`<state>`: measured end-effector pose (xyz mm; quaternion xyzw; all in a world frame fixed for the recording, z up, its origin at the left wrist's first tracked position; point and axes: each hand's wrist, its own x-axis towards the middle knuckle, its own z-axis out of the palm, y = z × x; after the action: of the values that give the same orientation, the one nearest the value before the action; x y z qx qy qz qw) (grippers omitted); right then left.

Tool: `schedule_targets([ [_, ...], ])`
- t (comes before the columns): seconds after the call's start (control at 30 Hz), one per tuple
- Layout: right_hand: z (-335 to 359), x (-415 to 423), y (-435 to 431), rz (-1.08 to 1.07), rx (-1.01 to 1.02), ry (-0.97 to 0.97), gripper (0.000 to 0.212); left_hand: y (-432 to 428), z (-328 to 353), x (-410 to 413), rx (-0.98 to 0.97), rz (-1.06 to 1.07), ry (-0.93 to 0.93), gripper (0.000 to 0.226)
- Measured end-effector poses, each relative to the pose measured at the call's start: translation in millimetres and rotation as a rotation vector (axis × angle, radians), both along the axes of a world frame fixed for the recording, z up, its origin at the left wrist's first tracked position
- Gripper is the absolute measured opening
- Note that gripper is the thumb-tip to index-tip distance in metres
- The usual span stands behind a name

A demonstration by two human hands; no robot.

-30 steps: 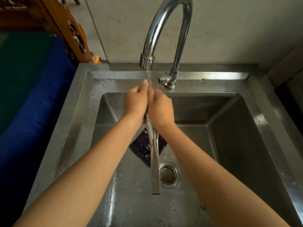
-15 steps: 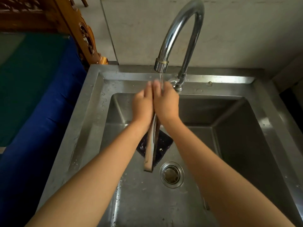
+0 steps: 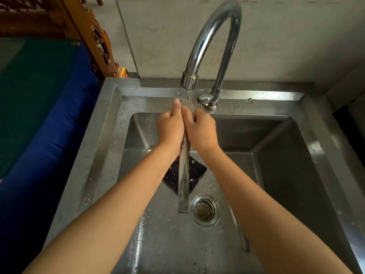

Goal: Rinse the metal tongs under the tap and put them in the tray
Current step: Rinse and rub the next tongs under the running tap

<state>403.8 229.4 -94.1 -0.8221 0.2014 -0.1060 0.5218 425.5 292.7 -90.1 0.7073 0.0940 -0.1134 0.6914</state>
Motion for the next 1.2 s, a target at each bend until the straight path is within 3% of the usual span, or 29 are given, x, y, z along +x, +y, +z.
schedule_targets([
  [0.1, 9, 13, -16, -0.076, 0.135, 0.030, 0.041, -6, -7, -23, 0.068, -0.117, -0.052, 0.043],
  [0.33, 2, -12, -3, -0.006, -0.010, -0.012, 0.029, -10, -6, -3, -0.051, 0.002, 0.039, 0.038],
  [0.5, 6, 6, -22, -0.072, 0.036, 0.027, 0.031, -17, -13, -23, 0.049, -0.077, 0.015, 0.027],
  [0.6, 6, -2, -19, 0.050, 0.066, -0.074, 0.025, -12, -10, -11, 0.044, -0.057, 0.031, 0.027],
  [0.7, 1, -22, -13, 0.195, 0.034, -0.122, 0.023, -11, -5, 1, -0.133, 0.046, 0.098, 0.032],
  [0.83, -18, -67, -4, 0.124, -0.125, -0.087, 0.041, -17, -6, 3, -0.040, 0.119, 0.064, 0.033],
  [0.9, -28, -84, -3, 0.134, -0.041, -0.028, 0.045, -19, -4, 4, -0.182, 0.137, 0.116, 0.030],
  [1.0, -37, -94, -4, 0.148, 0.162, 0.052, 0.034, -17, 1, 6, -0.491, 0.109, 0.169, 0.025],
  [1.1, -47, -99, -7, 0.146, 0.090, 0.133, 0.023, -10, 10, 8, -0.652, 0.104, 0.183, 0.024],
  [1.2, -48, -100, -2, 0.188, 0.264, 0.157, 0.035, -11, 12, 4, -0.678, 0.045, 0.165, 0.021],
])
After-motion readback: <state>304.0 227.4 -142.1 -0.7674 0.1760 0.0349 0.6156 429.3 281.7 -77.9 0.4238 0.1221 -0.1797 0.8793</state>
